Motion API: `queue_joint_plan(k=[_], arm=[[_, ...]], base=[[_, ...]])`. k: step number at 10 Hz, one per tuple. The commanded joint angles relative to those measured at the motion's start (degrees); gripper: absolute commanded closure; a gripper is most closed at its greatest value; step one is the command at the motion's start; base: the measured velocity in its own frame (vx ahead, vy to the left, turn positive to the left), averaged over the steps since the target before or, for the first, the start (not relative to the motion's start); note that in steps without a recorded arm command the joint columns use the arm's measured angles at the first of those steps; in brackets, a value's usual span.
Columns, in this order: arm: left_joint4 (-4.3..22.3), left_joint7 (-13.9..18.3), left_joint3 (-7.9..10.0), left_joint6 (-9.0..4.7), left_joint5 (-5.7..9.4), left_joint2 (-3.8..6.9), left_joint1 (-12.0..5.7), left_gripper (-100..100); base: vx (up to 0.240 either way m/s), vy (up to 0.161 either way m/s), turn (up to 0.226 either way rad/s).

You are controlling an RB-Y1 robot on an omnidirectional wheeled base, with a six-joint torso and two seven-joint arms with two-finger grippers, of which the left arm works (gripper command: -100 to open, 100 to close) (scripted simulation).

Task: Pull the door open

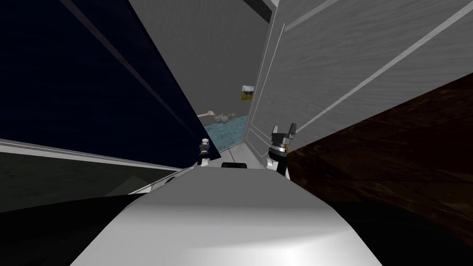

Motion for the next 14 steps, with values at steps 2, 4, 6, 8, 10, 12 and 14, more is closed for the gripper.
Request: queue_joint_plan(k=[2, 4, 6, 8, 10, 12, 14], arm=[[0.0, 3.1, -0.68, 0.37, 0.93, -0.25, 0.01, 100], [0.2, 5.4, -1.06, 0.39, 1.70, -0.17, -0.19, 100], [0.5, 9.3, -1.74, 0.44, 3.10, -0.03, -0.56, 100], [0.6, 11.9, -2.09, 0.46, 3.81, 0.05, -0.74, 100], [0.8, 14.1, -2.43, 0.48, 4.51, 0.12, -0.92, 100], [1.0, 17.7, -3.00, 0.52, 5.67, 0.24, -1.22, 100], [1.0, 18.0, -3.00, 0.52, 5.67, 0.24, -1.22, 100]], base=[[-0.034, 0.015, -0.036], [-0.034, 0.006, -0.031], [-0.041, 0.021, -0.050], [-0.032, 0.015, -0.029], [-0.042, 0.015, -0.040], [-0.035, 0.015, -0.036], [-0.021, 0.013, -0.010]])
